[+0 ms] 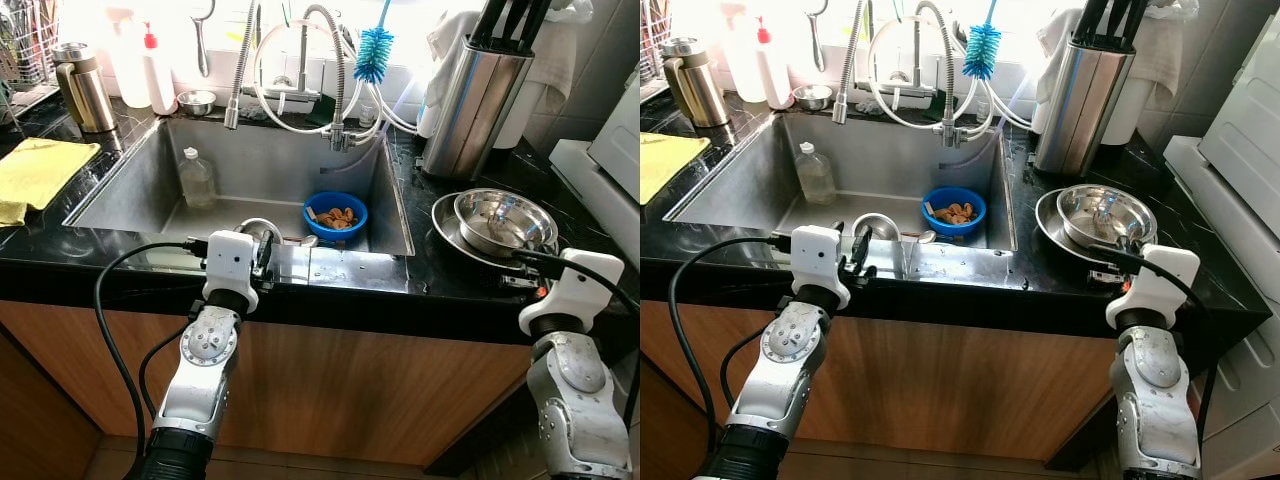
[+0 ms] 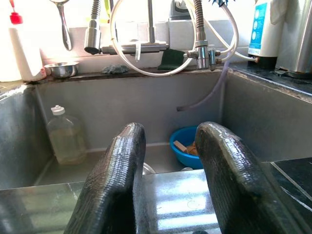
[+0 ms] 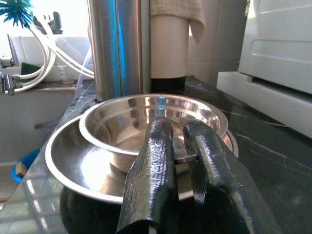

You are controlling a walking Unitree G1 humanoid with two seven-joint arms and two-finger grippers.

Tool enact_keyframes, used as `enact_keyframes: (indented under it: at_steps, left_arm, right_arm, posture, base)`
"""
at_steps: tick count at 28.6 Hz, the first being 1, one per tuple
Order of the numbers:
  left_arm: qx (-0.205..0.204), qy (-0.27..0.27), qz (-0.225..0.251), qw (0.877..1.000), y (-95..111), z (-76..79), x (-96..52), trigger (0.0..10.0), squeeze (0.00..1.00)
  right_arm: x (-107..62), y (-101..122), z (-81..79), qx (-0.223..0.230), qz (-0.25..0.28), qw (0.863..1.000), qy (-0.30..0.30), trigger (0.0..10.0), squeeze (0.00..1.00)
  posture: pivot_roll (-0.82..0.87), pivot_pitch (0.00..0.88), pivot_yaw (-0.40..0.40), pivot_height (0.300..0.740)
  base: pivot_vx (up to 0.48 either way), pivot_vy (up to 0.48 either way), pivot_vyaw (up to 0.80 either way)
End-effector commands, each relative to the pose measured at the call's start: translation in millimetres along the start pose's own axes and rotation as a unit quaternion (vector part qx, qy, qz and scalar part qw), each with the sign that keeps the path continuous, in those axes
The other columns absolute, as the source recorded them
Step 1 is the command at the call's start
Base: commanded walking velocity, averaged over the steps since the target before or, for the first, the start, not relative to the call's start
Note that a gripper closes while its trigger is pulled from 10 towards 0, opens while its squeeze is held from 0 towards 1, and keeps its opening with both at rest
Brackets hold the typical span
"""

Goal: Kitchen organization

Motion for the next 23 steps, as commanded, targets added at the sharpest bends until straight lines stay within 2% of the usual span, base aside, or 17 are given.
enact_keyframes:
  at_steps: [1,2,3,4,5,6,9,11,17,21,23]
  left_arm:
    - [-0.002,0.001,0.01,1.0,7,0.6,4.0,10.0,0.0]
    - [-0.002,0.003,0.012,1.0,8,-0.3,4.8,10.0,0.0]
    - [-0.003,0.003,0.013,1.0,8,-0.6,5.2,10.0,0.0]
    - [-0.003,0.003,0.015,1.0,10,-0.5,6.0,10.0,0.0]
    - [-0.003,0.003,0.017,1.0,10,-0.4,6.8,10.0,0.0]
    - [-0.003,0.003,0.017,1.0,10,-0.4,6.8,10.0,0.0]
    - [-0.009,0.004,0.022,1.0,13,0.7,9.1,10.0,0.0]
    - [-0.012,0.003,0.025,1.0,15,2.1,10.5,10.0,0.0]
    - [-0.031,0.005,0.033,0.999,22,4.8,16.6,10.0,0.0]
    - [-0.044,0.008,0.034,0.998,24,4.3,21.6,10.0,0.0]
    - [-0.064,0.014,0.031,0.997,24,1.6,25.3,10.0,0.0]
  right_arm:
    - [2.6,8,3.2,-0.002,0.011,1.0,-0.007,1.1,0.0]
    - [3.8,17,-0.7,-0.003,0.024,1.0,-0.002,3.2,0.0]
    - [4.3,19,-1.9,-0.004,0.027,1.0,0.0,3.2,0.0]
    - [5.2,27,-6.2,-0.007,0.037,0.999,0.007,9.6,0.0]
    - [5.8,36,-11.4,-0.007,0.05,0.999,0.016,10.0,0.0]
    - [5.8,36,-11.4,-0.007,0.05,0.999,0.016,10.0,0.0]
    - [6.3,60,-22.9,-0.005,0.085,0.996,0.035,10.0,0.0]
    - [6.2,68,-26.3,-0.002,0.097,0.994,0.042,10.0,0.0]
    - [6.1,76,-32.7,0.013,0.107,0.993,0.057,10.0,0.0]
    - [4.5,80,-32.7,0.054,0.112,0.99,0.063,10.0,0.0]
    - [2.6,86,-30.2,0.081,0.118,0.987,0.067,10.0,0.0]
  posture:
    - [0.1,0.0,-0.102,0.74]
    - [0.1,0.0,-0.102,0.74]
    - [0.1,0.0,-0.102,0.74]
    - [0.1,0.0,-0.102,0.74]
    - [0.1,0.0,-0.101,0.74]
    - [0.1,0.0,-0.101,0.74]
    - [0.09,0.0,-0.102,0.74]
    - [0.09,0.0,-0.103,0.74]
    - [0.09,0.0,-0.107,0.74]
    - [0.08,0.0,-0.103,0.74]
    - [0.07,0.0,-0.102,0.74]
  base:
    - [0.0,0.0,0.0]
    - [0.0,0.0,0.0]
    - [0.0,0.0,0.0]
    - [0.0,0.0,0.0]
    - [0.0,0.0,0.0]
    - [0.0,0.0,0.0]
    - [0.0,0.0,0.0]
    - [0.0,0.0,0.0]
    - [0.0,0.0,0.0]
    - [0.0,0.0,0.0]
    - [0.0,0.0,0.0]
Point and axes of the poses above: a point about 5 cm out from each wrist's last joint towards the gripper, its own x axis pointing out of the wrist towards the gripper, its own y axis along the axis of the wrist's last joint, z = x × y, the point moved 4 cm from there along x, pointing out of the wrist towards the gripper, and after that the axes turned 9 degrees about x, right-handed, at the moved point
